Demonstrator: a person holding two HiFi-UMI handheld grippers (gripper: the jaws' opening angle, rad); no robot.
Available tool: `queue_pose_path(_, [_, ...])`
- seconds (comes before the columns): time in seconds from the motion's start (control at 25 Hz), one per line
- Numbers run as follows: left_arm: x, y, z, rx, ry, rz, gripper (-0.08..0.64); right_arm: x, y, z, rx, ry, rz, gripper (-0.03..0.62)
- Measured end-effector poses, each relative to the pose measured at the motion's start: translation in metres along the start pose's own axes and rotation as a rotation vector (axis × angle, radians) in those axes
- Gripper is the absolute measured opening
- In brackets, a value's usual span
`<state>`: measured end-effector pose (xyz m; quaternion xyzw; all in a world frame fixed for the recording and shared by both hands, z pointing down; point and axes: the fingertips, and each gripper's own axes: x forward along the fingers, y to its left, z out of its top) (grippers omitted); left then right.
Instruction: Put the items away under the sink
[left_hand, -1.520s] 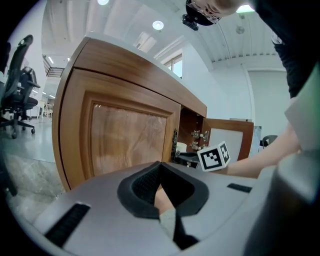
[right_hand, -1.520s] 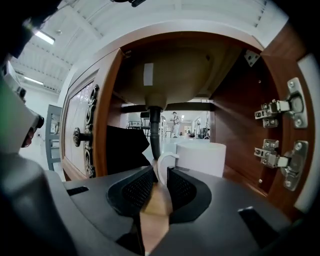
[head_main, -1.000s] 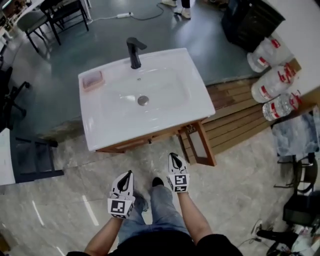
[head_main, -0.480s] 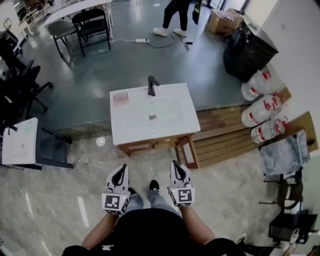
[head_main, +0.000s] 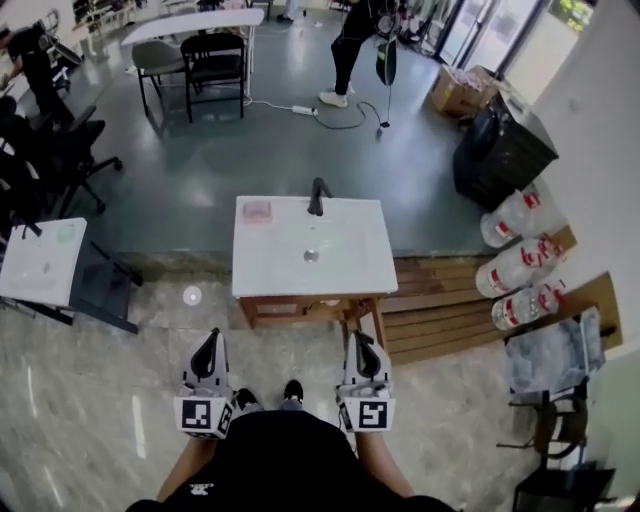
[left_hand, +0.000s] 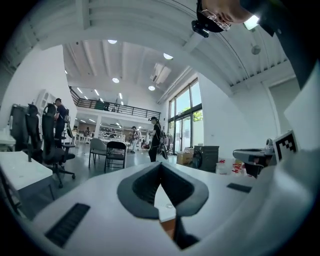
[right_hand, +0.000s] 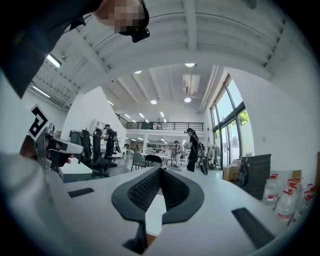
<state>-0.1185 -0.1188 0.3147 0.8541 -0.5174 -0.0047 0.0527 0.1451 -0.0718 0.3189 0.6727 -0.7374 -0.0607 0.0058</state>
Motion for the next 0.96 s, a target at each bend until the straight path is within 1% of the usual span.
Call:
queue_pose_path(0.2, [-0.01, 0.015, 0.005, 0.026, -0.041, 0.012, 0.006, 0.005, 0.009, 0.01, -0.063, -0.028, 0.033, 0.015])
queue_pose_path(0.24, [-0.009, 0.018, 0.006, 0.026, -0.044, 0.01, 0.007, 0.007, 0.009, 0.011, -0.059, -0.029, 0.028, 0.015])
queue_pose_path(0.4, [0.0, 0.019, 0.012, -0.016, -0.035, -0.014, 0.006, 0.012, 0.007, 0.019, -0.014, -0.045, -0.008, 0.015])
queue_pose_path(0.56, [0.001, 0.014, 0.019, 0.004, -0.044, -0.032, 0.006, 0.011, 0.009, 0.019, -0.01, -0.038, -0.022, 0.015])
queue_pose_path(0.76, [-0.003, 0.016, 0.02, 0.004, -0.041, -0.044, 0.006, 0.007, 0.014, 0.021, -0.01, -0.035, -0.03, 0.015])
queue_pose_path(0.96, [-0.002, 0.02, 0.019, 0.01, -0.044, -0.05, 0.006, 0.009, 0.018, 0.028, -0.029, -0.063, -0.027, 0.015])
